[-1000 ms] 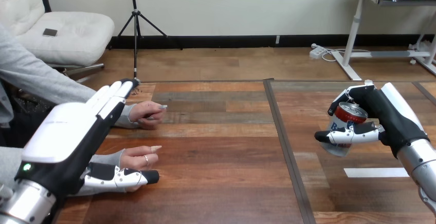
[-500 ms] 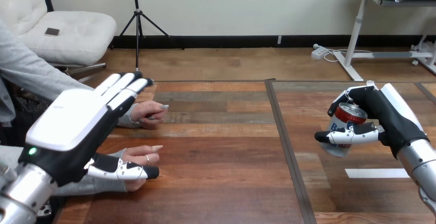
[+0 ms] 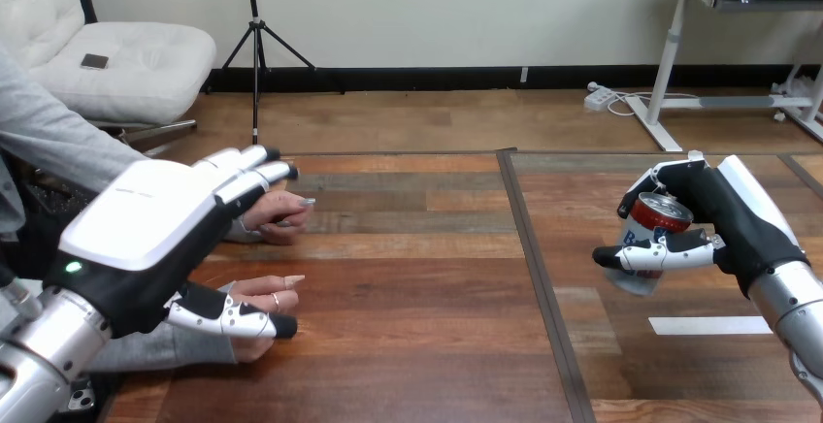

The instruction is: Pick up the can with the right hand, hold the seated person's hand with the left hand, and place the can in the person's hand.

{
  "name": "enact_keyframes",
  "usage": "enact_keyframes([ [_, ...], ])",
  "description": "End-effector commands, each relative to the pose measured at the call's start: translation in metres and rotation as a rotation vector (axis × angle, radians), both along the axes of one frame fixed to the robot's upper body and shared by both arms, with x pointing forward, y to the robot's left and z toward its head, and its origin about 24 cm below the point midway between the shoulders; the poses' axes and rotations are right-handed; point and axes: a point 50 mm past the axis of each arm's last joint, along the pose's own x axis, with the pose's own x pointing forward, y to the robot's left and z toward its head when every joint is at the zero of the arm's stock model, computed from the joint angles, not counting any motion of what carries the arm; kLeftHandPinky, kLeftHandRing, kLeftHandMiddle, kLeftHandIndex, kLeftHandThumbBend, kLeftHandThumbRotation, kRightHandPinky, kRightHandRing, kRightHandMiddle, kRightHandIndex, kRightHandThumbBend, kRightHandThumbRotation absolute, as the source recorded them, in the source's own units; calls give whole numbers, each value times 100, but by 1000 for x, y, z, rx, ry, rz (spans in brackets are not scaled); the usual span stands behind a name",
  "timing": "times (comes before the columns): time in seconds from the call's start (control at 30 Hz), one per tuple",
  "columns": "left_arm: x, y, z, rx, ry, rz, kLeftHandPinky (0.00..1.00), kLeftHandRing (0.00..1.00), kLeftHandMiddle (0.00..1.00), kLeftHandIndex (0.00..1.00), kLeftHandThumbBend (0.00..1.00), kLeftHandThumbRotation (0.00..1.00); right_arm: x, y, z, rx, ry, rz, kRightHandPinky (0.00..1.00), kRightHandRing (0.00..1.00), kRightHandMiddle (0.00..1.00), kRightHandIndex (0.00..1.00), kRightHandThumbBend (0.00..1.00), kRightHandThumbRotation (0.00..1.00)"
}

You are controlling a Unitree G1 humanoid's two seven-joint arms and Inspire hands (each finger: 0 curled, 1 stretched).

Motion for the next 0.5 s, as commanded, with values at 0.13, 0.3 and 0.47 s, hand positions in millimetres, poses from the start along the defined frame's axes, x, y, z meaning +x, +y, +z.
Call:
enact_keyframes([
  [0.13, 14, 6, 5, 98, 24, -9, 70, 89, 91, 86, 100, 49, 12, 3, 27, 10, -99, 16, 28, 31, 39, 42, 84, 0],
  [0.3, 18, 9, 1, 123, 53, -7, 71, 88, 91, 86, 100, 48, 12, 3, 27, 1, -103, 19, 27, 30, 38, 42, 84, 0],
  [0.47, 20, 12, -2, 131, 84, -2, 72, 88, 91, 86, 100, 48, 11, 3, 27, -4, -106, 19, 27, 29, 38, 42, 85, 0],
])
